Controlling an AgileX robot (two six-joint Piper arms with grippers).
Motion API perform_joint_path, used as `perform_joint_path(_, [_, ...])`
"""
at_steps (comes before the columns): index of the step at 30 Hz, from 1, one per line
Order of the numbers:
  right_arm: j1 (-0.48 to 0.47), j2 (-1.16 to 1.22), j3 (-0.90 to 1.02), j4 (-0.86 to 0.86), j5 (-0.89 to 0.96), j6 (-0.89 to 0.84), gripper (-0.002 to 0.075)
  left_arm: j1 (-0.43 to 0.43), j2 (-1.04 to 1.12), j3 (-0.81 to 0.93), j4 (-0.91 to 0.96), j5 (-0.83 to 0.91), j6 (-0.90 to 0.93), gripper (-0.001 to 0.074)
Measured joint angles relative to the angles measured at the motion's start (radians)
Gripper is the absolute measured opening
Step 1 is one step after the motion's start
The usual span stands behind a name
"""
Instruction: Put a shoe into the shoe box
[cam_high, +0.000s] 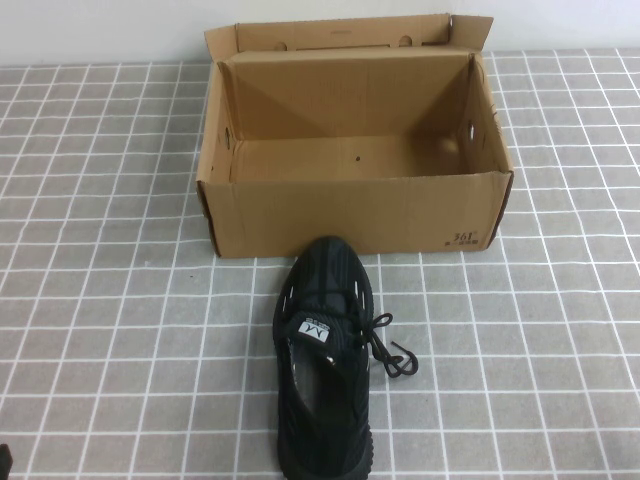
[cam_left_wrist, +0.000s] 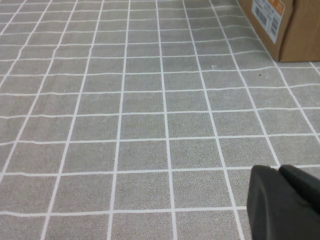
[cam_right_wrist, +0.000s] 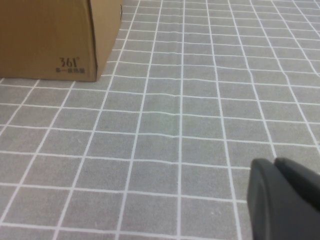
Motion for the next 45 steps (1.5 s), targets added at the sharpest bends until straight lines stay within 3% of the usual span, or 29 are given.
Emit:
perform_joint_path(13, [0.000,0.000,0.000,0.037,-0.028,0.000,-0.0016,0.000,0.000,0.000,0.000,0.000,0.000,-0.0001])
perform_joint_path(22, [0.000,0.000,0.000,0.602,-0.233,0.000,-0.0016,0.000,0.000,0.000,0.000,0.000,0.000,-0.0001])
perform_joint_path(28, [0.000,0.000,0.000,0.764,-0.282,0.000,-0.0016,0.000,0.000,0.000,0.000,0.000,0.000,-0.0001])
perform_joint_path(34, [0.000,0.065,-0.137,0.754,0.012,0.000,-0.0016,0.000,0.000,0.000,0.000,0.000,0.000,-0.0001])
perform_joint_path(41, [0.000,0.458,-0.510,0.524,0.511,0.000,-0.0017,0.000,0.000,0.000,0.000,0.000,0.000,-0.0001])
perform_joint_path(45, [0.000,0.664,-0.650,0.407,0.656,-0.014,-0.0016,0.000,0.000,0.000,0.000,0.000,0.000,-0.0001])
